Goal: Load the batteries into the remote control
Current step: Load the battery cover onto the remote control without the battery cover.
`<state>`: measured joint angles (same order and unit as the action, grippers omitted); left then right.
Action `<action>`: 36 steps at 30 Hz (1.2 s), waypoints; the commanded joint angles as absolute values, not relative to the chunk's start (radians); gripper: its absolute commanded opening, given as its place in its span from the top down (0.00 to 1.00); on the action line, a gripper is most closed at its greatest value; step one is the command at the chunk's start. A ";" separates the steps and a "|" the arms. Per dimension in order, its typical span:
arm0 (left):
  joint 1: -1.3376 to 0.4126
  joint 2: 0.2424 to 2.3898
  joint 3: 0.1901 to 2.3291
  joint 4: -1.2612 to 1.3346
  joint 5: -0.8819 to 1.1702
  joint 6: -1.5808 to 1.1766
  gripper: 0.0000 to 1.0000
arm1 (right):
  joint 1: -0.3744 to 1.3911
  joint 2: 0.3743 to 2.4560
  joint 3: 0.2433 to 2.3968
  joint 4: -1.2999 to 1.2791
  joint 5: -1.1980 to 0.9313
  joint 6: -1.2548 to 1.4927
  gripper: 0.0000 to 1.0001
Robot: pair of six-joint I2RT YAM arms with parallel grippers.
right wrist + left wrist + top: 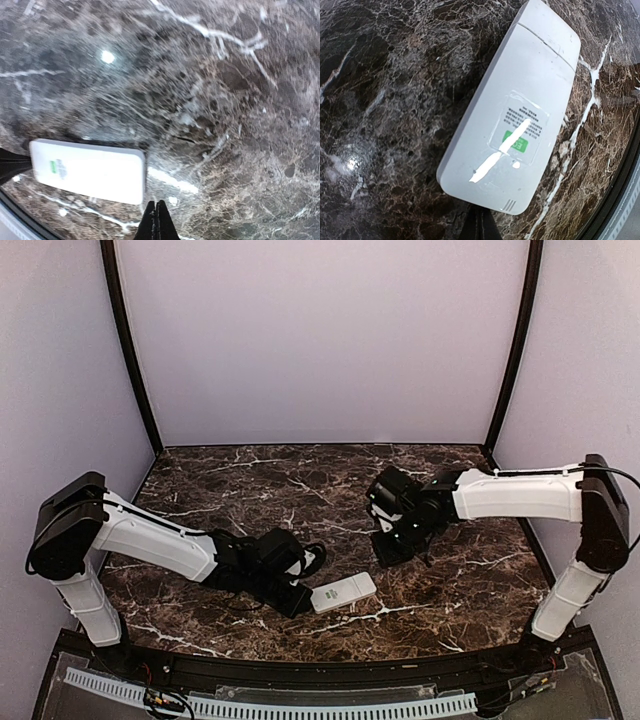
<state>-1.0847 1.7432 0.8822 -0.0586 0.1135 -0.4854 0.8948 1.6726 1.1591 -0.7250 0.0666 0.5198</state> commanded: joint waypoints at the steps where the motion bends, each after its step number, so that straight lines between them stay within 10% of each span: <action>1: -1.091 1.765 0.854 -0.126 0.100 -0.471 1.00 | 0.900 1.615 1.192 -0.637 -0.018 0.493 1.00; 23: -1.091 1.771 0.860 -0.130 0.102 -0.465 1.00 | 0.913 1.728 1.125 -0.562 -0.122 0.536 1.00; 36: -1.091 1.770 0.857 -0.127 0.102 -0.463 1.00 | 0.897 1.800 1.190 -0.815 0.242 0.607 1.00</action>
<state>-1.0851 1.7439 0.8825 -0.0574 0.1135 -0.4774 0.8967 1.7313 1.1675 -0.6983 0.1009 0.5865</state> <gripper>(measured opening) 0.006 0.003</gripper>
